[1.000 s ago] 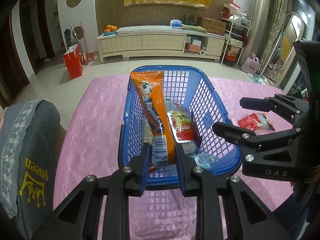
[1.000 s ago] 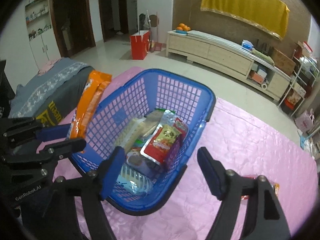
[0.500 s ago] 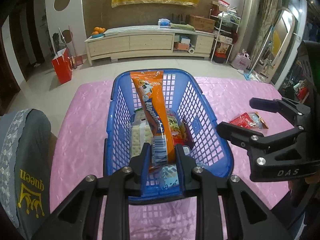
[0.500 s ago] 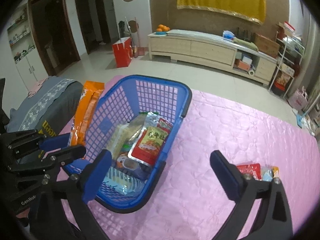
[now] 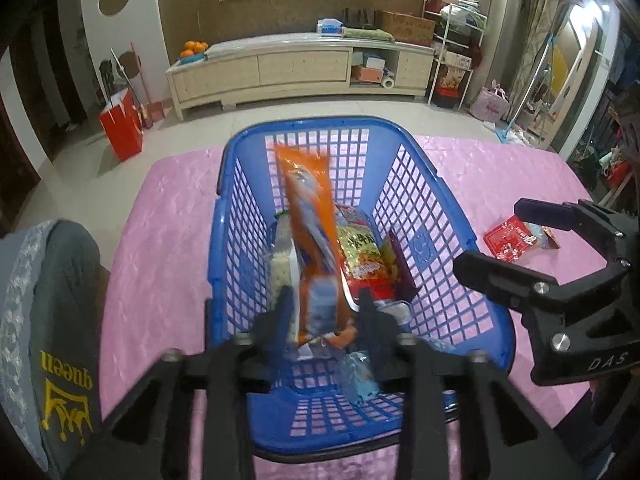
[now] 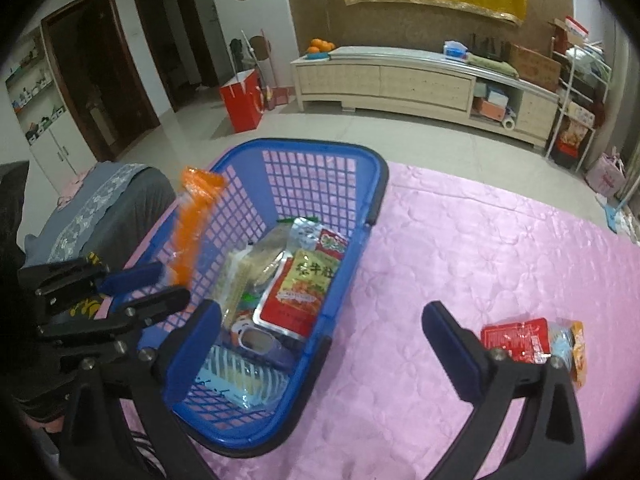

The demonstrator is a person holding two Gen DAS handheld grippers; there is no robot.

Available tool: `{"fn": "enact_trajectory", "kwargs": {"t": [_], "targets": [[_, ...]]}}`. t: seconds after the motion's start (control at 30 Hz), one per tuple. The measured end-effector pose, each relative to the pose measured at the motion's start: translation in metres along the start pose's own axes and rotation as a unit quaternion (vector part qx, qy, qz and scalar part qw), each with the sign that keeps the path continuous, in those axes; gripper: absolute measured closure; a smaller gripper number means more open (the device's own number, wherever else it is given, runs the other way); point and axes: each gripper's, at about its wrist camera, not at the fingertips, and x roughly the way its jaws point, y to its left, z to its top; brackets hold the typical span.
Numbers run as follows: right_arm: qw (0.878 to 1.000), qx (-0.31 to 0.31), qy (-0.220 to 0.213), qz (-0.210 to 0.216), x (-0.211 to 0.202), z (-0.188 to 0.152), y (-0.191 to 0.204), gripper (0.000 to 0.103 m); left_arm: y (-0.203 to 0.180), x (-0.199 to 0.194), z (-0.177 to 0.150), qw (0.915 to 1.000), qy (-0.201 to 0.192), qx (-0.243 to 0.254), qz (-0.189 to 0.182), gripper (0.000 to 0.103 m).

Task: Organize snacks
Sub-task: 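Lower both snacks into the basket and open both tools, then move both tools back toward the remaining red pouch on the table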

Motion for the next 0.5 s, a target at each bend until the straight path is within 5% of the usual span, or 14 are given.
{"fn": "enact_trajectory", "kwargs": {"t": [0.13, 0.5], "targets": [[1.0, 0.001, -0.005, 0.001, -0.003, 0.0, 0.0, 0.001, 0.006, -0.007, -0.003, 0.9998, -0.003, -0.018, 0.002, 0.039], [1.0, 0.001, -0.02, 0.014, -0.051, -0.012, 0.01, 0.001, -0.007, -0.067, -0.021, 0.9989, -0.04, -0.02, 0.015, 0.031]]}}
